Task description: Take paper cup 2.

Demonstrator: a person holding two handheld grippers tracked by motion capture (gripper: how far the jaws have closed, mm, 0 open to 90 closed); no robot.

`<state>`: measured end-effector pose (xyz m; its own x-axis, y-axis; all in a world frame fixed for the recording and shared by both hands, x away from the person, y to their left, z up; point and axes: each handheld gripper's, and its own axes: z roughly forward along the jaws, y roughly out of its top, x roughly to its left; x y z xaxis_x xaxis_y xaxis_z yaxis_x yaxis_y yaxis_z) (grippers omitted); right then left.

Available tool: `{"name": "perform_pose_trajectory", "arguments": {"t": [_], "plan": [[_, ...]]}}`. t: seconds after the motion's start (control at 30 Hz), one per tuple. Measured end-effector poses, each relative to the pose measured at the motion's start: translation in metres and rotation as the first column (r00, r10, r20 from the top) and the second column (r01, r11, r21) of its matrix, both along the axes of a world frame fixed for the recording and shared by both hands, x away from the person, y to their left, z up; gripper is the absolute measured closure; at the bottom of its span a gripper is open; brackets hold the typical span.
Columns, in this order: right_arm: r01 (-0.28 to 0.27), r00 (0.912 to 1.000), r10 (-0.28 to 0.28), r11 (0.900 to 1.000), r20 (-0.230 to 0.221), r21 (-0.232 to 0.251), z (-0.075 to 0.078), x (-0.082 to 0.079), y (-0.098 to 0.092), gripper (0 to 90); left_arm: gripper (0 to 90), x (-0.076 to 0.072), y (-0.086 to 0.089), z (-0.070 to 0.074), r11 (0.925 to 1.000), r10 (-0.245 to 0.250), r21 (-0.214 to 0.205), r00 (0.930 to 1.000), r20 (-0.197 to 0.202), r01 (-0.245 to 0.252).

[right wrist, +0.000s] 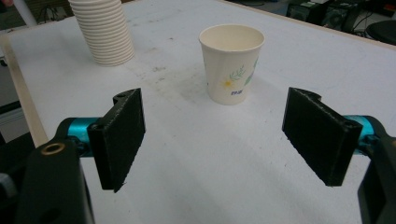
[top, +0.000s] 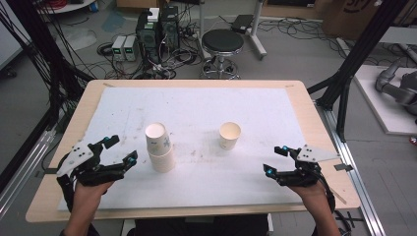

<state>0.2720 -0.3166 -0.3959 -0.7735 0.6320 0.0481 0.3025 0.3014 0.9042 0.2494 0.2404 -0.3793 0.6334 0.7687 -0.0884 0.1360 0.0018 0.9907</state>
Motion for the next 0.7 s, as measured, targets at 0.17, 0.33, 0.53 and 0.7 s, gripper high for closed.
{"name": "perform_pose_trajectory", "arguments": {"t": [0.17, 0.33, 0.53, 0.7], "plan": [[-0.001, 1.0, 0.001, 1.0, 0.0, 0.0, -0.001, 0.0, 0.0, 21.9, 15.2, 0.01, -0.015, 0.007, 0.9986, -0.051, 0.012, 0.9987, 0.002, 0.051], [0.0, 1.0, 0.0, 1.0, -0.002, 0.002, -0.001, 0.0, -0.001, 21.9, 15.2, 0.02, -0.026, 0.012, 0.9971, -0.07, 0.03, 0.9975, -0.012, 0.07], [-0.001, 1.0, 0.001, 1.0, -0.003, 0.002, -0.001, 0.0, -0.002, 21.9, 15.2, 0.03, -0.034, 0.013, 0.9961, -0.081, 0.033, 0.9964, -0.022, 0.082], [-0.003, 1.0, 0.003, 1.0, -0.008, 0.0, -0.002, 0.001, 0.0, 21.9, 16.0, 0.039, -0.043, 0.014, 0.993, -0.104, 0.052, 0.994, -0.032, 0.106]]}}
